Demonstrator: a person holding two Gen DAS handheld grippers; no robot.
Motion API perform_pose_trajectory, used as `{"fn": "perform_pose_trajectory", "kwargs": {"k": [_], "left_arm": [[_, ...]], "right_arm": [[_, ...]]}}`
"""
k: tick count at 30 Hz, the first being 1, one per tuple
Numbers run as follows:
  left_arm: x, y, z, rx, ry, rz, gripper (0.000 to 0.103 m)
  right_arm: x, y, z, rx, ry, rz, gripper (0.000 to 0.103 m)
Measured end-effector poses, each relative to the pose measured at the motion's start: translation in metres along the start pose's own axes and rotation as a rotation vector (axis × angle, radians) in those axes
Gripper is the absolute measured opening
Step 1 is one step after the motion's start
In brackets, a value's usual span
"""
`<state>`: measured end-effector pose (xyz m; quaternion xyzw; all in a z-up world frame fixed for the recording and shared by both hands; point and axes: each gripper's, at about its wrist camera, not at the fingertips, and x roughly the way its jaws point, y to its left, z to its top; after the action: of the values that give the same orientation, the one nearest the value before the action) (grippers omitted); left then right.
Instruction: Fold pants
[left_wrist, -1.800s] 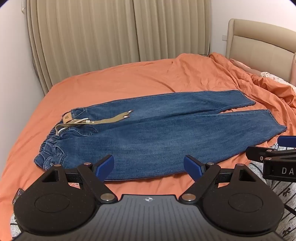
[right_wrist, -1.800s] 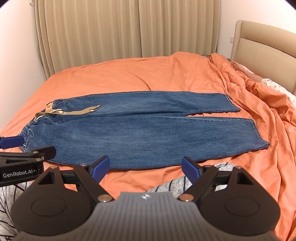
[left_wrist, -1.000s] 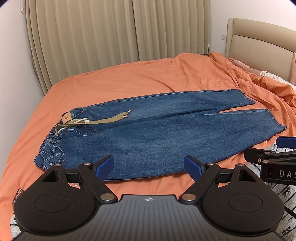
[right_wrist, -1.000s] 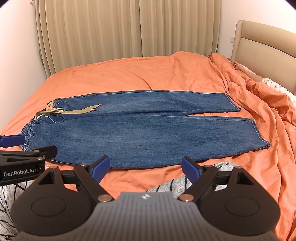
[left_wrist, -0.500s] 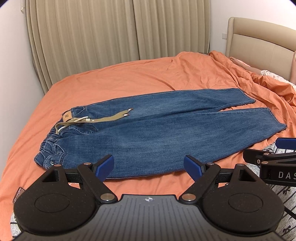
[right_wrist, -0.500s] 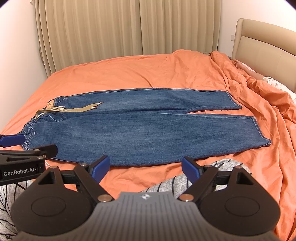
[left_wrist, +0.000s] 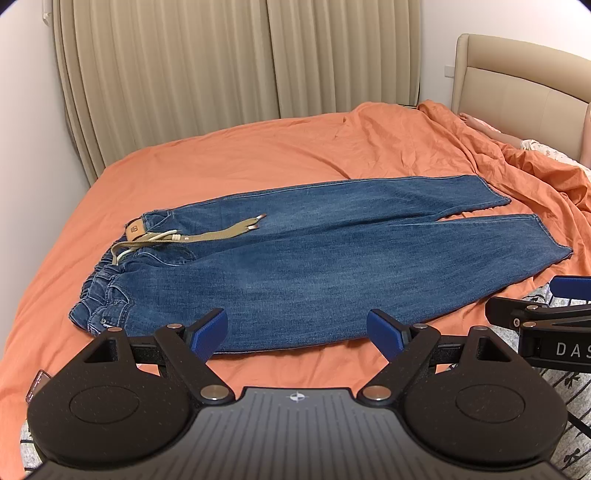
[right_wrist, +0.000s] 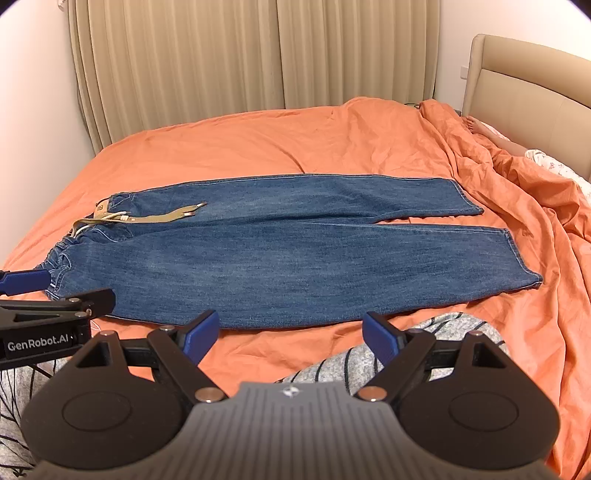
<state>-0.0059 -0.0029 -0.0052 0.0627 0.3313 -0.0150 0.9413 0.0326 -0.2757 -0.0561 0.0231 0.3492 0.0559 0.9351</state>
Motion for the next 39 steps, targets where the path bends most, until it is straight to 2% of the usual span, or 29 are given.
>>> {"fn": "perform_pose_trajectory", "kwargs": {"k": [39], "left_arm": [[-0.0061,-0.0011,-0.0009,-0.007,0.006,-0.001,0.099]], "right_arm": [[0.0003,0.0025,-0.0049,0.002,0.016,0.005,0.081]]}}
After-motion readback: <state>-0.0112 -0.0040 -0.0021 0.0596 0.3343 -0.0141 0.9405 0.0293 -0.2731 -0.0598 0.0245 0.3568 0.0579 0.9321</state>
